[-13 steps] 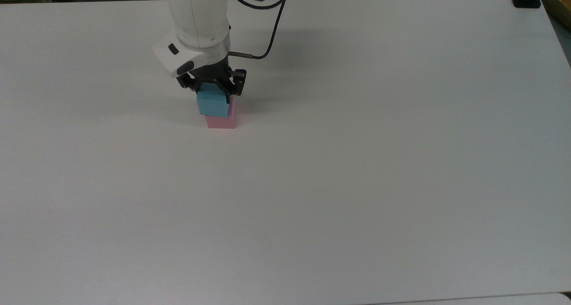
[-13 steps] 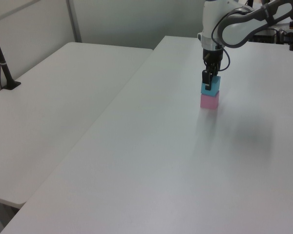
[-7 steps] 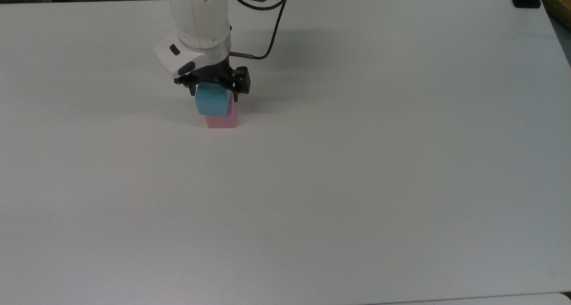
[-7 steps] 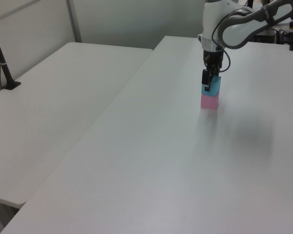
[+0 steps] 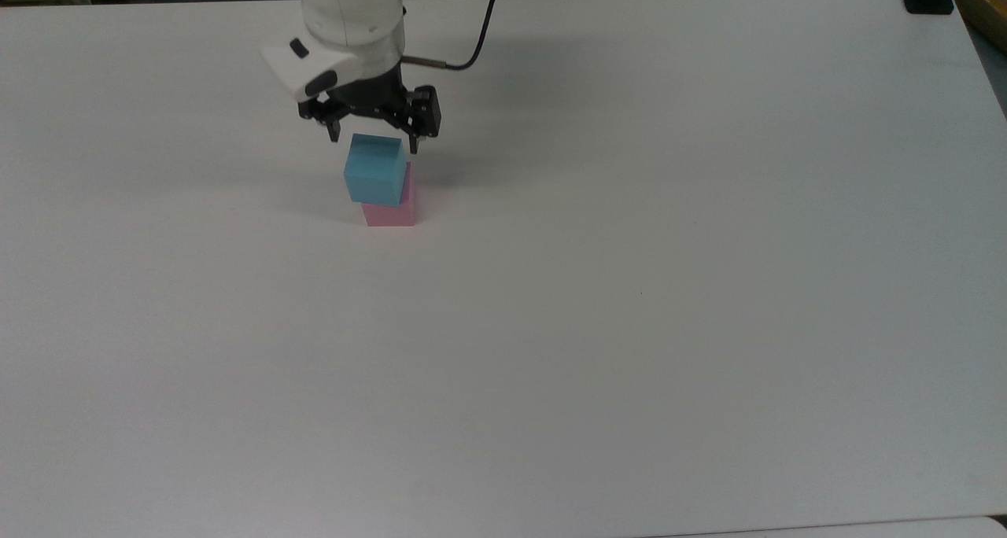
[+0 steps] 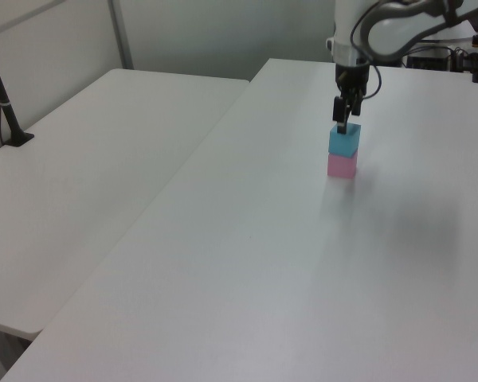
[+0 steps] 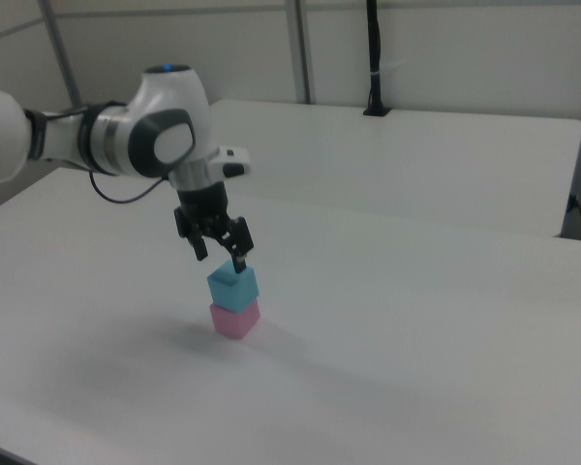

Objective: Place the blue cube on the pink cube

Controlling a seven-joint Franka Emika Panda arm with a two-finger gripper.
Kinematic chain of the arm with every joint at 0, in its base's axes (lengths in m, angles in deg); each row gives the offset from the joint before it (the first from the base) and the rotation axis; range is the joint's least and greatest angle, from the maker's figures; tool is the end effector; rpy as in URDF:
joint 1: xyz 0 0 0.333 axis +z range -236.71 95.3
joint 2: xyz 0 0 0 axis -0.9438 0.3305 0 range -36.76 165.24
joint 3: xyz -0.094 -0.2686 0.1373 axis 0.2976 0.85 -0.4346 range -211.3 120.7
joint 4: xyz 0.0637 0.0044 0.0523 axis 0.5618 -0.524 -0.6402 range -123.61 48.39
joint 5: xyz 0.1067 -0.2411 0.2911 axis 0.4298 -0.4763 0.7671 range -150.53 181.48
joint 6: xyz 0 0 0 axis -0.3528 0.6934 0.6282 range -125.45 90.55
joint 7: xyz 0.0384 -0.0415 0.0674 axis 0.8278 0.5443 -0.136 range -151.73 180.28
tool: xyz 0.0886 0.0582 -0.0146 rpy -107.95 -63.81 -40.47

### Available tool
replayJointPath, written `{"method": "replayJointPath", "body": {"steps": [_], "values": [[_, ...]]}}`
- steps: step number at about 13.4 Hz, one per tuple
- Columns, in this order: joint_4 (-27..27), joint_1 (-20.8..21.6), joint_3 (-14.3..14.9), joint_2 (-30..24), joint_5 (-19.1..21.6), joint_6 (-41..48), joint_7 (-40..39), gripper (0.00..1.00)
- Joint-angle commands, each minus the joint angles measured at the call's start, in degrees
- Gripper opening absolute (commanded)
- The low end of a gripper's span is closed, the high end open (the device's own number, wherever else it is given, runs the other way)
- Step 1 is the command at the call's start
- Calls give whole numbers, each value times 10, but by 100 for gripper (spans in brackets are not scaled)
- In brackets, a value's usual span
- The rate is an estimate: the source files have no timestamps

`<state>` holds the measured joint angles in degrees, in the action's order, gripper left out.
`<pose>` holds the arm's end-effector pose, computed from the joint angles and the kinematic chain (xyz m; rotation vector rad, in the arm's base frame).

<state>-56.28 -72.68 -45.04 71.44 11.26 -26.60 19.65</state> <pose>0.5909 -0.0272 0.4364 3.0711 -0.1544 0.0105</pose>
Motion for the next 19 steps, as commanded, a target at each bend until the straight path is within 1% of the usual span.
{"method": "replayJointPath", "body": {"steps": [1,3,5,8,9,12,15,19], "values": [[42,10,-2,-27,2,74,4,100],[84,19,-2,-26,2,122,7,100],[123,45,-2,-27,1,166,11,100],[171,49,-2,-32,2,225,10,100],[180,50,-2,-34,3,233,8,100],[186,54,-3,-51,3,240,11,100],[187,70,-3,-53,2,241,13,100],[185,67,1,-62,2,241,12,100]]}}
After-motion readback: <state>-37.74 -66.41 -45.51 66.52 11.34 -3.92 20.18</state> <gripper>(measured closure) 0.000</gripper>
